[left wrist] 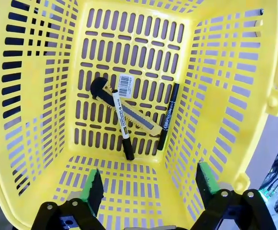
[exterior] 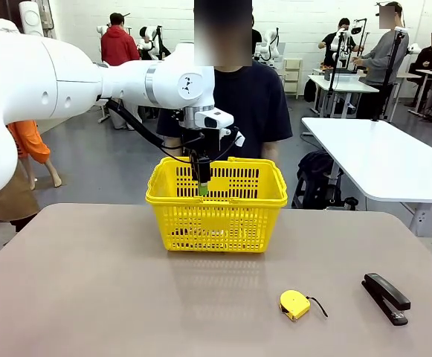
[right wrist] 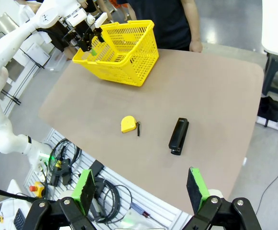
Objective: Place the items the person wants into the basket.
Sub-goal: Pick up the item the person points to and place it in the Market Basket.
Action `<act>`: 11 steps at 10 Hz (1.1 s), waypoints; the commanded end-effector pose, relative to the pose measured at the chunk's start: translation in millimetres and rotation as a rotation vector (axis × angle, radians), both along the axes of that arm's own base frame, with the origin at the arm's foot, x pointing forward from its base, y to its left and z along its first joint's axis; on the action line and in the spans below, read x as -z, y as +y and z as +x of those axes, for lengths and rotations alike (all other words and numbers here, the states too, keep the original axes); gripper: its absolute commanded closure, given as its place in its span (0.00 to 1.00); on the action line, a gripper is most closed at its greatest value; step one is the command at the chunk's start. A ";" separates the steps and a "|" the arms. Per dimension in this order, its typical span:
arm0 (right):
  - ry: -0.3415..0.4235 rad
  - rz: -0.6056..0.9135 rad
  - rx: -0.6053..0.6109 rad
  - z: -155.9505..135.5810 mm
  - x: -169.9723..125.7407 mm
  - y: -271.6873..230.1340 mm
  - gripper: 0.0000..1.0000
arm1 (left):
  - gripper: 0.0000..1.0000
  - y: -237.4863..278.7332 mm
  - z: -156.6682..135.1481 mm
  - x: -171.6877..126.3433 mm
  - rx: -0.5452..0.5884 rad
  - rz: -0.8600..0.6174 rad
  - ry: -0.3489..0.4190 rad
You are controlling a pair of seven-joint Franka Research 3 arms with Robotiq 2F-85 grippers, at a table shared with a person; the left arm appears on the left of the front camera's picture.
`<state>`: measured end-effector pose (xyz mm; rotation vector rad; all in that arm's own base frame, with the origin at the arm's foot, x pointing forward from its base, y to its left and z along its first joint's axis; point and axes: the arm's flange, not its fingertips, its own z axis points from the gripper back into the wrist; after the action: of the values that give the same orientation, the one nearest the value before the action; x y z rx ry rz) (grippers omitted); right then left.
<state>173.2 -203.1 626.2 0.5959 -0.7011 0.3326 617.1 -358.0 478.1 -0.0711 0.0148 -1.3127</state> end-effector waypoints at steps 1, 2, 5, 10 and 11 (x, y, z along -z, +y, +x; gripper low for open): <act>-0.013 0.013 -0.021 1.3 1.4 0.6 0.00 | 0.00 -1.1 -10.1 -17.0 -0.002 -0.016 0.012; -0.013 0.013 -0.021 1.3 1.4 0.6 0.00 | 0.00 2.2 -30.0 -35.7 0.001 -0.018 0.009; -0.013 0.013 -0.021 1.3 1.4 0.6 0.00 | 0.00 75.6 -132.3 -114.2 -0.182 -0.047 -0.033; -0.013 0.013 -0.021 1.3 1.4 0.6 0.00 | 0.00 206.8 -237.5 -142.2 -0.455 -0.060 -0.112; -0.013 0.013 -0.021 1.3 1.4 0.6 0.00 | 0.00 209.2 -244.4 -143.9 -0.500 -0.061 -0.135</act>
<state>173.5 -203.1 625.8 0.5962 -0.6992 0.3321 381.3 -136.4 631.3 -0.0630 -0.1043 -0.8521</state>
